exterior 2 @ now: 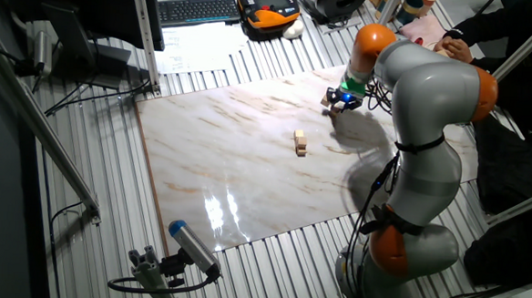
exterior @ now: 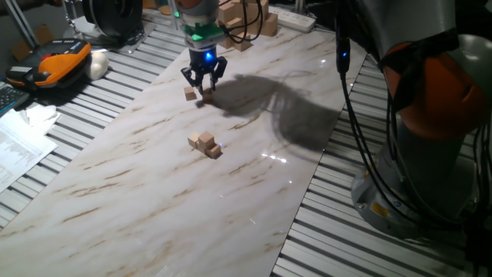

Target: Stack the blocks into a pyramid shape

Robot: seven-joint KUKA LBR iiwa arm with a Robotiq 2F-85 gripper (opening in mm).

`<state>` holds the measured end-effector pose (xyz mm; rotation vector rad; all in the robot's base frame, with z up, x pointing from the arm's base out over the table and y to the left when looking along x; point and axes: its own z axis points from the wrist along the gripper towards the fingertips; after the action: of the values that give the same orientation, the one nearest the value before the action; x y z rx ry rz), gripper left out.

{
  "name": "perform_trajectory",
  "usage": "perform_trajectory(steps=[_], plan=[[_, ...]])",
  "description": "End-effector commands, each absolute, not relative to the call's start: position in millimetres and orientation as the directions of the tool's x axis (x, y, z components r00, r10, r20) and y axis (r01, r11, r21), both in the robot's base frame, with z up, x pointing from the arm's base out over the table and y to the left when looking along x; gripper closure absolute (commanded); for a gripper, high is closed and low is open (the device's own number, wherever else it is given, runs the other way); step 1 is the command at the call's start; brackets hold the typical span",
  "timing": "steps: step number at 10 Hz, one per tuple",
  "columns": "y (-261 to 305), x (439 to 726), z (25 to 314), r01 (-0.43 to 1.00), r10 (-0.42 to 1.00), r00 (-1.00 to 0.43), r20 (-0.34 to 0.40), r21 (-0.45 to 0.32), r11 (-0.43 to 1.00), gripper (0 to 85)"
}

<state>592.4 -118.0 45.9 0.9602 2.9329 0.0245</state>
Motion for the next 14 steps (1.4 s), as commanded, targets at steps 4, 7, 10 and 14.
perform_trajectory(steps=[4, 7, 10, 14], plan=[[-116.4, 588.5, 42.5, 0.628, 0.628, -0.776, -0.051, 0.03, 0.778, 51.0], [-115.5, 588.4, 48.7, 0.657, 0.659, -0.751, -0.043, 0.047, 0.752, 34.0], [-113.6, 590.0, 49.0, 0.665, 0.666, -0.744, -0.051, 0.038, 0.746, 34.0], [-116.9, 592.5, 53.2, 0.664, 0.666, -0.745, -0.034, 0.053, 0.746, 34.0]])
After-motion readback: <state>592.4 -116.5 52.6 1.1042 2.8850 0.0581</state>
